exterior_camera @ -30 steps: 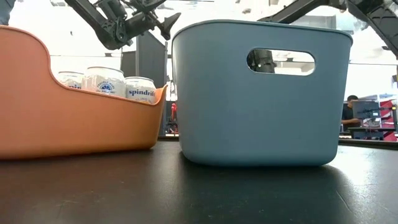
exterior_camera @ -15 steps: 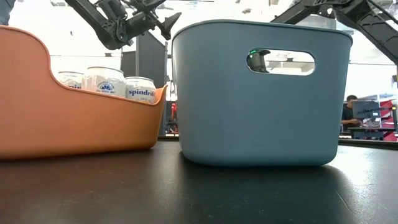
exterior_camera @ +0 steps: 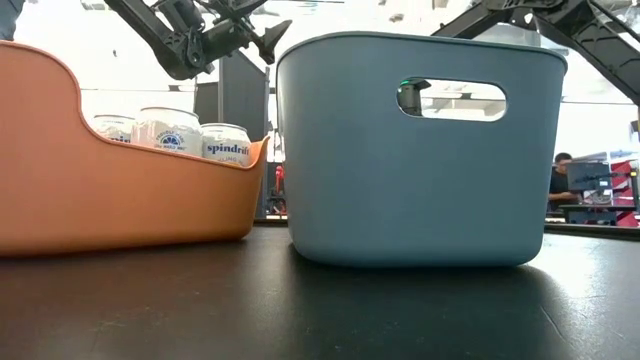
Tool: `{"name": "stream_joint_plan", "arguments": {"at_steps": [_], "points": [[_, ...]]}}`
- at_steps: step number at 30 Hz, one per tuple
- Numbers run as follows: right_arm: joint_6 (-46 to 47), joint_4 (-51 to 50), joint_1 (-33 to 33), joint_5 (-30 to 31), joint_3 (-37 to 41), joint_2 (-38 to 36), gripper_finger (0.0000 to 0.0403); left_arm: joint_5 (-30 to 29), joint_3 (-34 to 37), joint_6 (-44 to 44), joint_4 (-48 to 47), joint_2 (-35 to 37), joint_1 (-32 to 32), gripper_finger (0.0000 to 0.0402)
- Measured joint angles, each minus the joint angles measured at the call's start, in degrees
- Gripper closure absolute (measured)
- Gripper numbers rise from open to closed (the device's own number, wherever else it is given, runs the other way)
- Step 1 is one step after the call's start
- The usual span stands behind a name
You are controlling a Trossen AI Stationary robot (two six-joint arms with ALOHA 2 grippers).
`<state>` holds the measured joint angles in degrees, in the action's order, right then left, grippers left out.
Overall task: Sort soda cans
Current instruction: Put the top red soda can into the yellow bin, then put the red soda can into the yellow bin
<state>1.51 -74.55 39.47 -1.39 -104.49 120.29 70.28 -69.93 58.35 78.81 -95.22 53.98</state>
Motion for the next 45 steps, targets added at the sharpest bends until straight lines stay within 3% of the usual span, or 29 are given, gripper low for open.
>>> {"name": "stream_joint_plan", "arguments": {"at_steps": [16,25,31,35,38,42,45], "points": [[-0.5,-0.2,-0.5,3.3,0.0,-6.8,0.0033,0.1,0.0,-0.3,0.0,0.0,0.0,0.0079],[-1.8,2.2,-1.0,4.7,0.0,-17.1,0.0034,0.1,-0.6,-0.3,-0.6,0.0,-0.3,0.0079],[-4.8,7.7,-3.5,4.7,0.0,-25.1,0.0034,1.6,-2.3,-3.1,-10.0,4.9,-2.2,0.0079],[-7.7,10.5,-5.9,4.7,0.0,-29.3,0.0034,1.9,-2.8,-9.8,-22.5,12.5,-2.3,0.0079],[-9.9,13.6,-7.6,4.7,1.2,-31.9,0.0034,-1.1,-2.9,-21.2,-39.9,19.5,-2.3,0.0079],[-12.9,19.4,-9.3,4.6,5.1,-34.7,0.0035,-15.9,-2.9,-44.5,-72.7,29.3,-2.9,0.0079],[-14.9,24.7,-10.4,4.4,9.2,-36.3,0.0035,-30.8,-2.9,-54.1,-89.0,34.6,-6.3,0.0079]]}}
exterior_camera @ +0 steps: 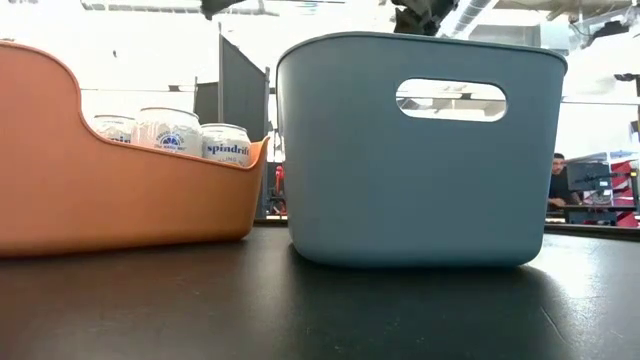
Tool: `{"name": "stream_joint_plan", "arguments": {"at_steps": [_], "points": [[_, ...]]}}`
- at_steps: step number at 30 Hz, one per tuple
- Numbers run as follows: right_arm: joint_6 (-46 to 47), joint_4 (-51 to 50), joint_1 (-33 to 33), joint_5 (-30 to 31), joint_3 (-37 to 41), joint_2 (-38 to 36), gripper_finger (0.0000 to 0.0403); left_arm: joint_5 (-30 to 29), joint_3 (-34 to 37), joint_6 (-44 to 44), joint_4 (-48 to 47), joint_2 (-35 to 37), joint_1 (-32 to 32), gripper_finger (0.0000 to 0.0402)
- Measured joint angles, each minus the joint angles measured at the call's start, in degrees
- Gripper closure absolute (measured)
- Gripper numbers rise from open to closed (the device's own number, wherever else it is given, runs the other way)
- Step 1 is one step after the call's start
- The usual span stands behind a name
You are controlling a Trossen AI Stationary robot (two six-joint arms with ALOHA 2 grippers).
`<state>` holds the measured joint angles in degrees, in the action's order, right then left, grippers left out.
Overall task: Sort soda cans
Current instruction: Put the red soda can into the yellow bin
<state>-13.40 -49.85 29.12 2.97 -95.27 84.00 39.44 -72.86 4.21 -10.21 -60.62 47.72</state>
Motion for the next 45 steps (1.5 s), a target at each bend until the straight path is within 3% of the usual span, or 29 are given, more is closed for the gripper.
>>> {"name": "stream_joint_plan", "arguments": {"at_steps": [3,7,13,23,29,35,40,45], "points": [[-1.3,5.9,-0.9,-0.6,4.0,-1.5,0.0035,-9.0,0.0,-1.4,-6.3,3.7,-5.1,0.0079],[-1.4,8.1,-2.0,-2.8,7.3,-2.9,0.0035,-14.1,0.0,-1.0,-13.3,6.6,-12.6,0.0079],[0.0,7.4,-5.5,-3.4,13.1,-7.9,0.0035,-25.6,0.1,1.9,-31.5,8.3,-25.8,0.0079],[3.0,8.4,-10.3,-3.4,17.8,-19.0,0.0035,-30.7,0.1,24.9,-50.4,5.7,-48.4,0.0079],[2.1,12.4,-12.7,-3.3,20.0,-22.4,0.0035,-30.8,-0.4,42.3,-63.8,-0.2,-61.0,0.0079],[-0.2,15.4,-13.4,-3.2,23.3,-22.9,0.0035,-25.9,-8.1,58.2,-78.4,-10.0,-69.7,0.0079],[-2.5,20.0,-13.4,-3.1,26.8,-22.8,0.0035,-21.9,-12.0,70.4,-79.2,-16.6,-77.0,0.0079],[-5.5,25.1,-13.2,-3.1,29.6,-22.9,0.0035,-9.8,-12.3,79.4,-79.5,-24.2,-84.0,0.0079]]}}
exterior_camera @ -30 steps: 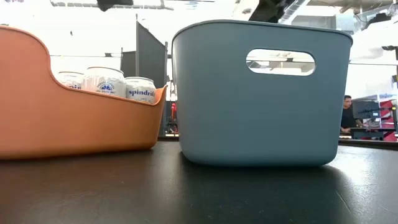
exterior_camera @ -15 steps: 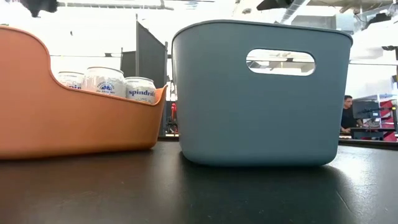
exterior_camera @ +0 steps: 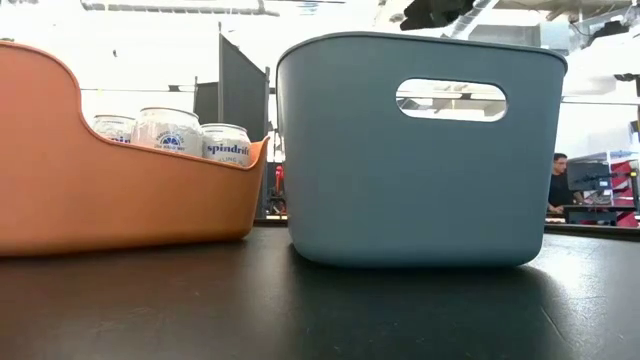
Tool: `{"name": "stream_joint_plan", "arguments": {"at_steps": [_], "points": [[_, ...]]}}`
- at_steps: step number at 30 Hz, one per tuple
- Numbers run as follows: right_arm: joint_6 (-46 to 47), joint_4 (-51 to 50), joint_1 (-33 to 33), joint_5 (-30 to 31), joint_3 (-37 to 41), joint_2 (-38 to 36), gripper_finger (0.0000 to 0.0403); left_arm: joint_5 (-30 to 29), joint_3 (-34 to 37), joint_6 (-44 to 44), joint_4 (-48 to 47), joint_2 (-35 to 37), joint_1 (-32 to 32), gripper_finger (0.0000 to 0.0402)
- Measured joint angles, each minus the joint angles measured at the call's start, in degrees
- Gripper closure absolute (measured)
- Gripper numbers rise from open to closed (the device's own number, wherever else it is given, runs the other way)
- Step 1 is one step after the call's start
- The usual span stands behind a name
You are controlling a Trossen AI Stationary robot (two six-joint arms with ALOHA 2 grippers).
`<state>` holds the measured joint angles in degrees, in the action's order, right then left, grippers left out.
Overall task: Sort soda cans
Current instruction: Put the red soda can into the yellow bin
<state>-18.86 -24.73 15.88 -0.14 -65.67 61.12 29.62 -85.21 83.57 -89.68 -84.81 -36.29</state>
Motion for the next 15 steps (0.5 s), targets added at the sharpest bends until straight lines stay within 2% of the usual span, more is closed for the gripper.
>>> {"name": "stream_joint_plan", "arguments": {"at_steps": [3,7,9,15], "points": [[-0.6,1.0,0.0,0.0,0.8,0.1,0.0035,6.5,0.0,3.6,-0.4,-3.7,-3.8,0.0079],[-0.7,1.9,0.0,0.0,1.5,0.1,0.0035,6.5,-0.2,6.9,0.8,-7.1,-7.0,0.0077],[-0.7,1.9,0.0,0.0,1.7,0.2,0.0035,4.1,-0.2,8.4,2.9,-7.8,-8.0,0.0072],[1.0,2.0,-0.1,0.0,3.1,0.2,0.0035,-9.5,-0.2,9.9,4.2,-8.1,-9.9,0.0039]]}}
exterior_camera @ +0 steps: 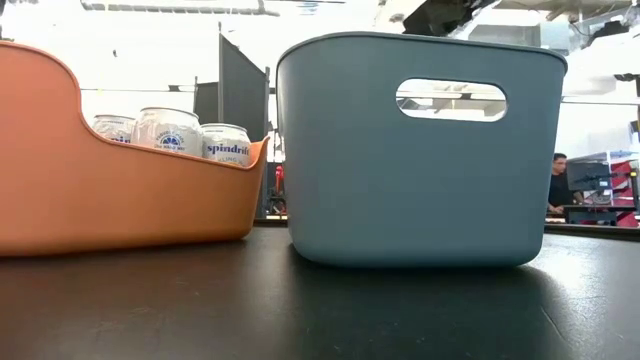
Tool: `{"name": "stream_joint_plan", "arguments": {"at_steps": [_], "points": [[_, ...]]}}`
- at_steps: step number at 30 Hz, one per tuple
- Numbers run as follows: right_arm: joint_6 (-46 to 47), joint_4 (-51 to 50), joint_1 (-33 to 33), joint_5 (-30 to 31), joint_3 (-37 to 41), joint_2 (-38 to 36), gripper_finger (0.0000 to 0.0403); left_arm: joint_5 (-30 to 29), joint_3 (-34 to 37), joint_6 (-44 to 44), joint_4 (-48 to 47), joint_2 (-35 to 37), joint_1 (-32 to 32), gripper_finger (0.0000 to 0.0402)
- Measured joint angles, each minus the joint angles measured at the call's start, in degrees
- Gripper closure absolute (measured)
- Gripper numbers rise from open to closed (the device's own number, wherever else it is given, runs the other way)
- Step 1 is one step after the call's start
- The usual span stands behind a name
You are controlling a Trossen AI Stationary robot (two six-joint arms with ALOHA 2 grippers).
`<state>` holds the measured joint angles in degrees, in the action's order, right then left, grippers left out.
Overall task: Sort soda cans
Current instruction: Put the red soda can into the yellow bin
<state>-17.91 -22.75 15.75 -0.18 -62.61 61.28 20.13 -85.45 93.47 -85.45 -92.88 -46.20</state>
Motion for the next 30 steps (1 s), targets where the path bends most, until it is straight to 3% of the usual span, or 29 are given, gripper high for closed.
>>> {"name": "stream_joint_plan", "arguments": {"at_steps": [5,18,30], "points": [[1.5,-0.6,0.0,0.0,1.2,0.0,0.0035,-3.3,0.1,0.6,-4.4,0.0,-3.1,0.0005],[3.0,-1.1,-3.2,0.0,1.2,-0.2,0.0035,-9.0,0.4,12.8,-4.5,0.0,-8.5,0.0002],[3.1,-0.7,-5.2,0.0,1.2,-0.2,0.0035,-11.3,9.2,21.4,2.4,0.3,-10.3,0.0002]]}}
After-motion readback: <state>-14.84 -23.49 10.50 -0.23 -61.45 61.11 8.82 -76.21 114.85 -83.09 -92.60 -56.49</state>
